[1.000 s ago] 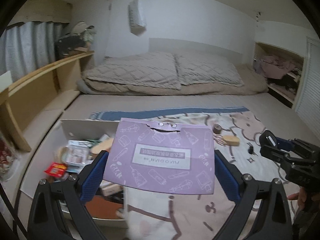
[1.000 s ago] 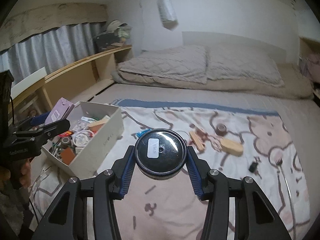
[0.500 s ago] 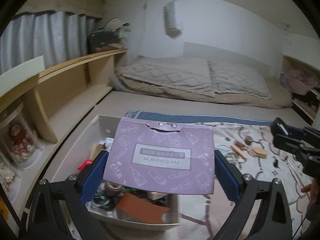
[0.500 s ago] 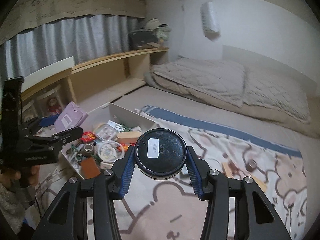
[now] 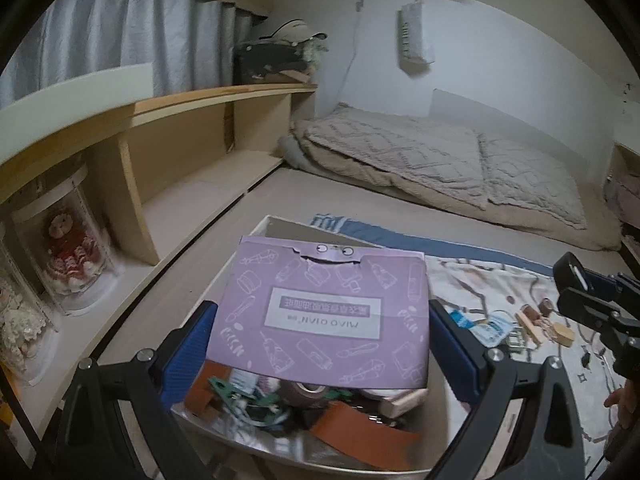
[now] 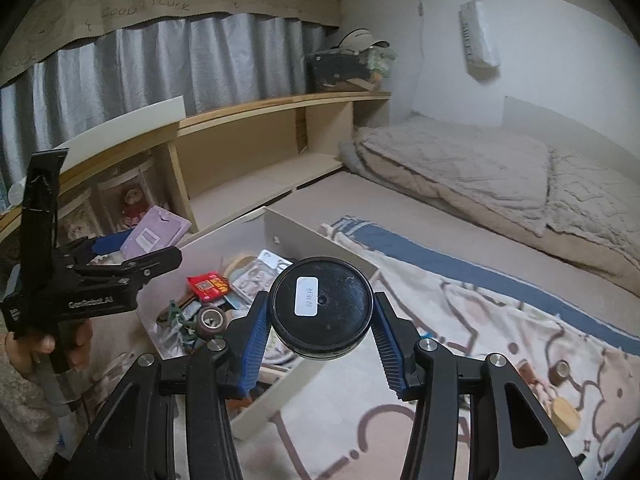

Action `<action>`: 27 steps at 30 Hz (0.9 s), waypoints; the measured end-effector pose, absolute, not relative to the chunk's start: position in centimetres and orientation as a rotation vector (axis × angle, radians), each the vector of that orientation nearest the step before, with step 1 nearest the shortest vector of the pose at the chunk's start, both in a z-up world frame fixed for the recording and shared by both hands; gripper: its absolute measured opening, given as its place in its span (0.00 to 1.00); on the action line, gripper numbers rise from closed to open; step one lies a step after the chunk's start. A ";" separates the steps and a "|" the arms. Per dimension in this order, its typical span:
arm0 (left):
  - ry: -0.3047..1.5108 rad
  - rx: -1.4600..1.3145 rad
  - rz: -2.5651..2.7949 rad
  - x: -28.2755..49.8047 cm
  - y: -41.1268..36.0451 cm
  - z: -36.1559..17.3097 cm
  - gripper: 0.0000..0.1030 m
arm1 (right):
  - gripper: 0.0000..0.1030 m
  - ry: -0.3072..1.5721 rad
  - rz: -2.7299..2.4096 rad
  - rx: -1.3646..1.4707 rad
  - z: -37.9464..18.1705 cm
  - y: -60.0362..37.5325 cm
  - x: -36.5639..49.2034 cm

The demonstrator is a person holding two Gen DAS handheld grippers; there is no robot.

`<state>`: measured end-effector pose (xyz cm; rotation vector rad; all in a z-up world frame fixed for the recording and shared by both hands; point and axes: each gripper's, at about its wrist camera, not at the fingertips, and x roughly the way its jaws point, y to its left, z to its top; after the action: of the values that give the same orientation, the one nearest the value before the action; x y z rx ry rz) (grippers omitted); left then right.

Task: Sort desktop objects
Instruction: 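Carry the lilac card with the left tool over the white box and drop it in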

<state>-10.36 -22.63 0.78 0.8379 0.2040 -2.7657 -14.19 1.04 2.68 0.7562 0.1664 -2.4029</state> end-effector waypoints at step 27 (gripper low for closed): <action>0.554 1.082 -2.122 -16.2 -27.9 -8.3 0.97 | 0.49 0.211 -2.358 0.751 0.9 -2.5 -15.9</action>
<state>-16.17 -27.92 -8.31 1.0818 0.5537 -2.1217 -15.87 -2.54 0.87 0.7508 0.2114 -2.3578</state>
